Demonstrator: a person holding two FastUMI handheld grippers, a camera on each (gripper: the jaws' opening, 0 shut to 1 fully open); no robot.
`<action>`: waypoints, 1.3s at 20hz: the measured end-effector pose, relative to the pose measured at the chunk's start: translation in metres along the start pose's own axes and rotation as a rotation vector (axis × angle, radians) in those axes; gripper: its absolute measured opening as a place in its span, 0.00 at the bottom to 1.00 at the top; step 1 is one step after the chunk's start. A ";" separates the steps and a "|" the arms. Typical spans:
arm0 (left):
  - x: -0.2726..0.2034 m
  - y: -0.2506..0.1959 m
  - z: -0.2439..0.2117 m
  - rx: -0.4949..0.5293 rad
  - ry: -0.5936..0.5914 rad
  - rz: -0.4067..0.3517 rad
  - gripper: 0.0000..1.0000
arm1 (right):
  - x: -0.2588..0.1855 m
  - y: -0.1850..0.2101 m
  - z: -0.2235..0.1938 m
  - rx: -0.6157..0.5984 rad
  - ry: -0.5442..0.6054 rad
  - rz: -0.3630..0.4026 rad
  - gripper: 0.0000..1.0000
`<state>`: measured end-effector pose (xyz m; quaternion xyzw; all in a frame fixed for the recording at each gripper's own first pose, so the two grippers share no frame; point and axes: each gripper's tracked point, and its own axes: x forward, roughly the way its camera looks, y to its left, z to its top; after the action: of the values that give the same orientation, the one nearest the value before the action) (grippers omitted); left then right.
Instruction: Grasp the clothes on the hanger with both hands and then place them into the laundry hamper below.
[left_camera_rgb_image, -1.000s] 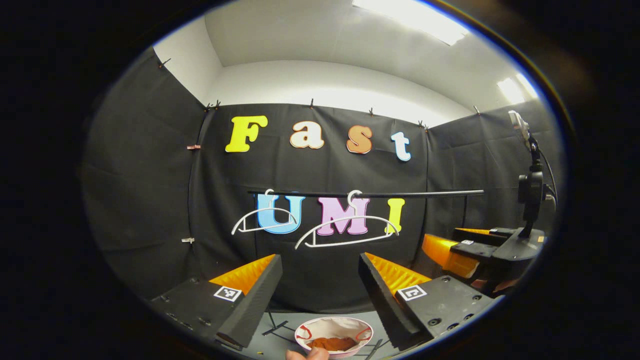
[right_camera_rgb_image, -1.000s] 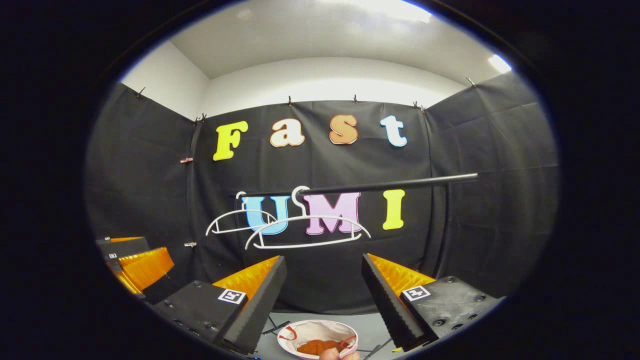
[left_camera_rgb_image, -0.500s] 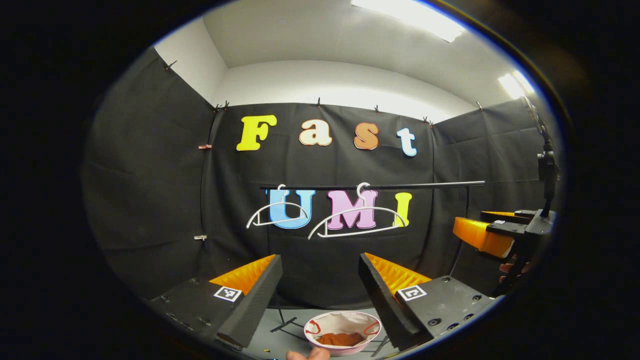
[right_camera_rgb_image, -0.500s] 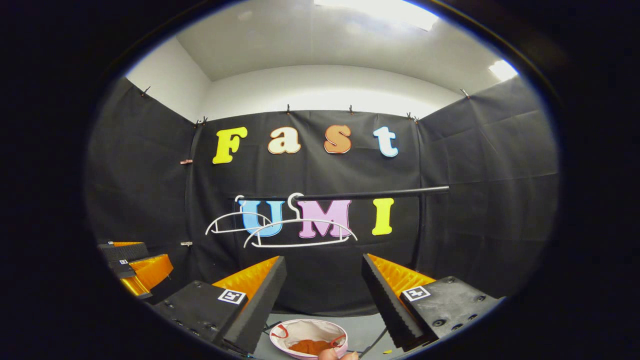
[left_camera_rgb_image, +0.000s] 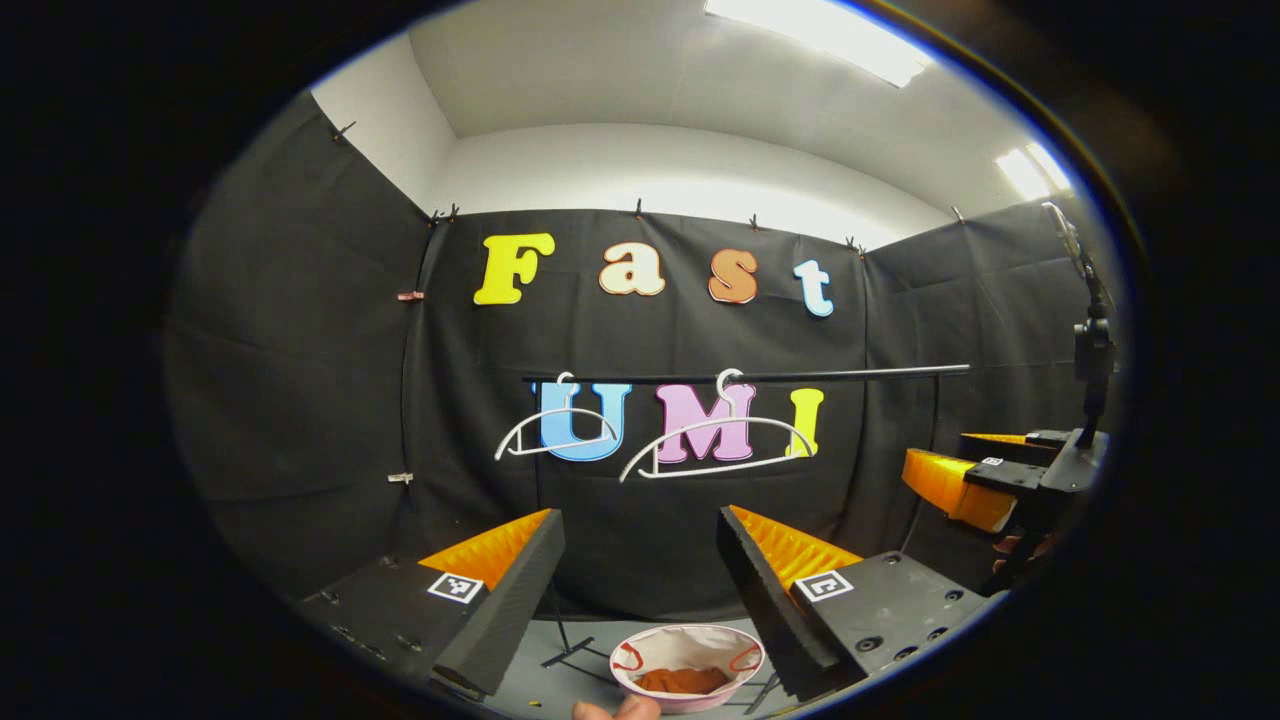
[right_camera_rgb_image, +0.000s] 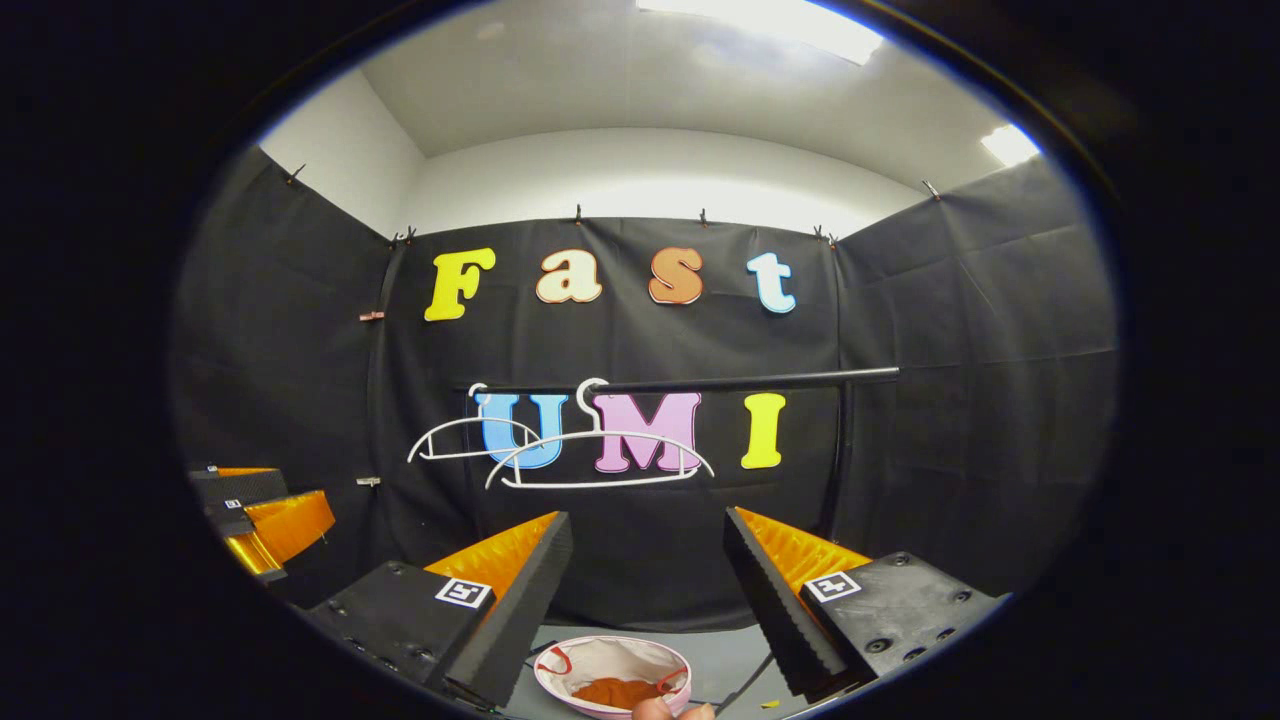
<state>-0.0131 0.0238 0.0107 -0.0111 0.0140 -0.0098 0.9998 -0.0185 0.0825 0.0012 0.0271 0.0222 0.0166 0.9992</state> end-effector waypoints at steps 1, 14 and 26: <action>0.000 0.001 0.001 0.000 -0.002 0.003 0.96 | 0.000 0.002 0.000 0.003 -0.001 0.001 1.00; 0.006 0.002 0.002 0.013 -0.011 0.010 0.97 | 0.008 0.000 -0.004 -0.018 0.006 -0.002 0.98; 0.009 -0.006 0.004 0.028 -0.023 0.006 0.97 | 0.009 -0.002 0.001 -0.039 -0.008 -0.002 0.97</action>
<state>-0.0038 0.0178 0.0149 0.0029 0.0024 -0.0068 1.0000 -0.0094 0.0804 0.0012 0.0079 0.0177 0.0159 0.9997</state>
